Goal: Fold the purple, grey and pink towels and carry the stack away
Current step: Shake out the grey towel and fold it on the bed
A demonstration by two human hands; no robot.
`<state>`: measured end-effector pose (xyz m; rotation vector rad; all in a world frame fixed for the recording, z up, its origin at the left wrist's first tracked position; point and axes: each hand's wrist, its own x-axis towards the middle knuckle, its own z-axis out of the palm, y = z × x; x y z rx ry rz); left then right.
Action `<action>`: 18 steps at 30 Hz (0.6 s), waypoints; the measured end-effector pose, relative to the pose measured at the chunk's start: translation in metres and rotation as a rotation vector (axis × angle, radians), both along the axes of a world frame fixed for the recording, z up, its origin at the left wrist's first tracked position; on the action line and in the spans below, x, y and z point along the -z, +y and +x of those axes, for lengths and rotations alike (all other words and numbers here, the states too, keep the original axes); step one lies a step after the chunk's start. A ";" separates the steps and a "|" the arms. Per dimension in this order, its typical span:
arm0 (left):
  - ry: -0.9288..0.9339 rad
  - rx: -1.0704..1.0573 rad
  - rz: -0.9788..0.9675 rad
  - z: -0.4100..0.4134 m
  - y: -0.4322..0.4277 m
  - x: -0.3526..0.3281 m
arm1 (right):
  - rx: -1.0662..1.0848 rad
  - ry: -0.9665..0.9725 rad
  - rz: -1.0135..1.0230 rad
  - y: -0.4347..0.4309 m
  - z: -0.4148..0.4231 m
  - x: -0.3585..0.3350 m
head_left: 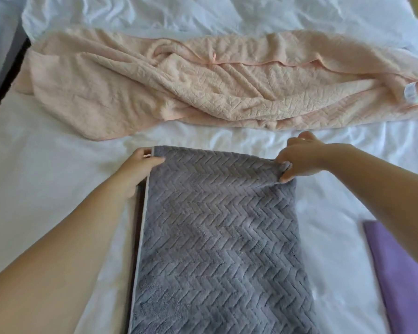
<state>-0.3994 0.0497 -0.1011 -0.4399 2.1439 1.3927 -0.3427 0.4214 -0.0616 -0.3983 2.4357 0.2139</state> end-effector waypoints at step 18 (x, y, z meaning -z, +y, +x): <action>0.117 0.233 -0.353 -0.015 -0.003 0.005 | -0.054 -0.040 0.253 0.009 -0.033 -0.007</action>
